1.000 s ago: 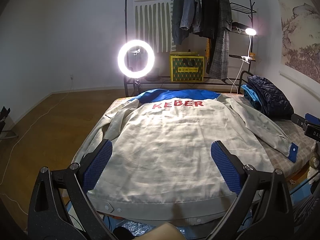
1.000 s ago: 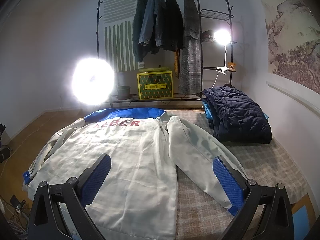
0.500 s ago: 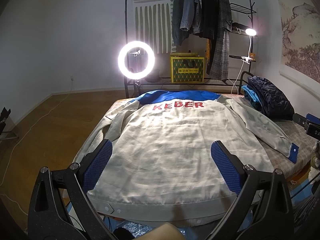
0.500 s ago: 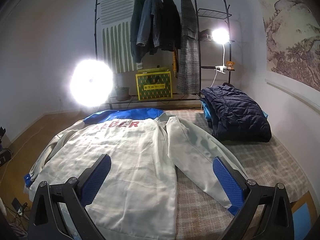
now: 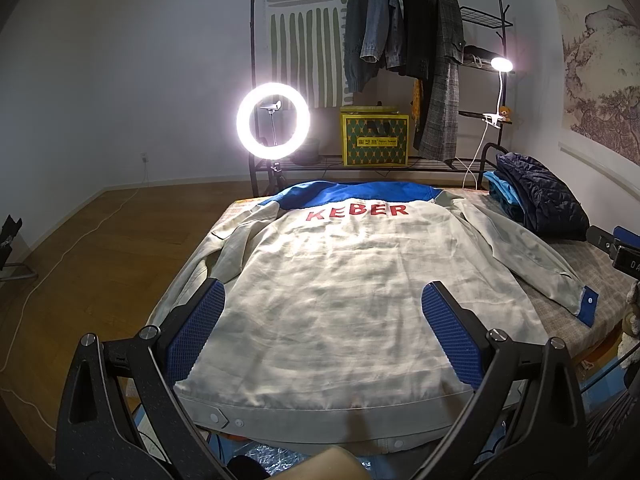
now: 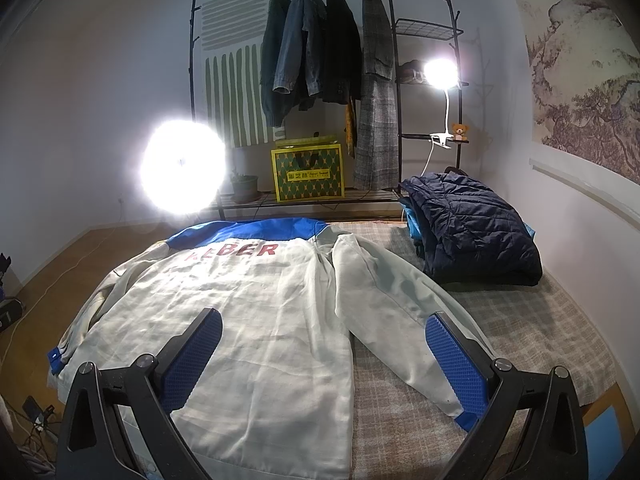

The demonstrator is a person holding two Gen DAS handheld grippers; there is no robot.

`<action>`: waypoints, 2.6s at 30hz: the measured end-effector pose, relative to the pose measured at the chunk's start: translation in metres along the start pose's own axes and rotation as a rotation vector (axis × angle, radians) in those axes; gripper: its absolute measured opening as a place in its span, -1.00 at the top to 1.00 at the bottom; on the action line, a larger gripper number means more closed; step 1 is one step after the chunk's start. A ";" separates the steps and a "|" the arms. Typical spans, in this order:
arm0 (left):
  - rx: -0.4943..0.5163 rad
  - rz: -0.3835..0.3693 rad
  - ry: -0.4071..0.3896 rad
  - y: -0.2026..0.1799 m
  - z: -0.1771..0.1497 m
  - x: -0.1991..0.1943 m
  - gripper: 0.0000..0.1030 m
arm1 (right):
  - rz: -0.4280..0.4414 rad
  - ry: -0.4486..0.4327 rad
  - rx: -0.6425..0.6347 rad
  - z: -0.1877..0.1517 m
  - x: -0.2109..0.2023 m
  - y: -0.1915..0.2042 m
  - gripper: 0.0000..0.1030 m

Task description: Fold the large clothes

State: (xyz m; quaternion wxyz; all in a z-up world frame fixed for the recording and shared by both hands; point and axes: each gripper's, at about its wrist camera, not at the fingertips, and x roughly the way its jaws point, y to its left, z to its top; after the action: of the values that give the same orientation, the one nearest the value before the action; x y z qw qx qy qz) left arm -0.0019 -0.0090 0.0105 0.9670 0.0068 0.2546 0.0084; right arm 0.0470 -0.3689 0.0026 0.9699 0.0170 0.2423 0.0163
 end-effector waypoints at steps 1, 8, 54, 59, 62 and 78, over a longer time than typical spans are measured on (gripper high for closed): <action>0.000 0.000 0.000 0.000 0.000 0.000 -0.95 | -0.001 -0.002 0.000 0.000 -0.001 0.000 -0.99; 0.000 0.000 -0.001 0.000 0.001 0.000 -0.95 | -0.005 -0.007 -0.002 0.002 -0.002 0.000 -0.99; -0.281 0.190 0.153 0.193 0.004 0.071 -0.59 | 0.153 0.006 0.036 0.037 0.038 0.072 -0.99; -0.459 0.153 0.310 0.259 -0.020 0.118 -0.59 | 0.260 0.049 0.046 0.046 0.051 0.095 -0.99; -0.617 0.103 0.421 0.296 -0.049 0.149 -0.59 | 0.294 0.032 0.008 0.042 0.057 0.107 -0.99; -0.935 0.138 0.646 0.381 -0.149 0.220 -0.59 | 0.423 0.152 -0.158 0.005 0.095 0.149 -0.92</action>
State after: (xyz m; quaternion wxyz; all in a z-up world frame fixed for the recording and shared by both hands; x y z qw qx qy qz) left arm 0.1114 0.3774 -0.2205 0.7376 -0.4081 0.5052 0.1847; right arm 0.1299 -0.2165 -0.0315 0.9221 -0.0098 0.3039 0.2393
